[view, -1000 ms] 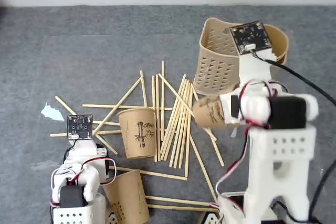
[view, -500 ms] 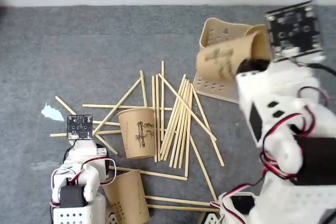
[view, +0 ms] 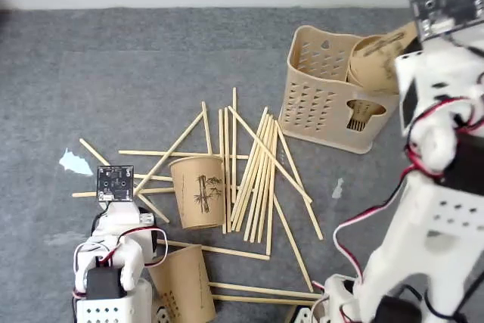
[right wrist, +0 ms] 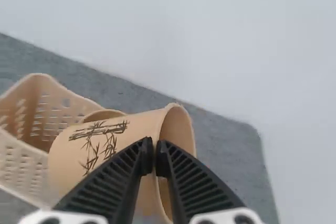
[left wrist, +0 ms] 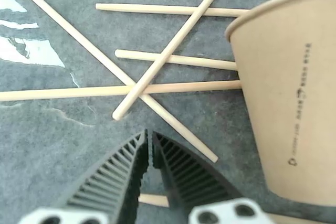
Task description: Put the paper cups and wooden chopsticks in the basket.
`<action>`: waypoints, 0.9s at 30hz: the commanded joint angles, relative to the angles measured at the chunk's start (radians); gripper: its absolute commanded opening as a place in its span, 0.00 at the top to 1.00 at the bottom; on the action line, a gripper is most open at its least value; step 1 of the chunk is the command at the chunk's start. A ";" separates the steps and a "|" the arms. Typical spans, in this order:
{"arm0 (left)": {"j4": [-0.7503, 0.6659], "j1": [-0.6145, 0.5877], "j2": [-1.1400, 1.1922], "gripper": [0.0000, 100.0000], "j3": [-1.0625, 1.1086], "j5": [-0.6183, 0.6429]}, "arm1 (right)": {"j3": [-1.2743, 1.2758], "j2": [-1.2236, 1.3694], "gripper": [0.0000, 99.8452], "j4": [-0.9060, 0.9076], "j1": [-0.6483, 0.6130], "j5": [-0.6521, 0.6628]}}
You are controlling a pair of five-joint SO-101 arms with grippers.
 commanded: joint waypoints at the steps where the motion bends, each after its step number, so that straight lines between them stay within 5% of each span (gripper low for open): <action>1: 0.006 -0.003 -0.015 0.99 -0.012 -0.009 | -0.040 0.024 0.99 -0.064 0.041 0.031; 27: 0.006 -0.003 -0.015 0.99 -0.012 -0.009 | -0.040 0.168 0.99 -0.364 0.038 0.032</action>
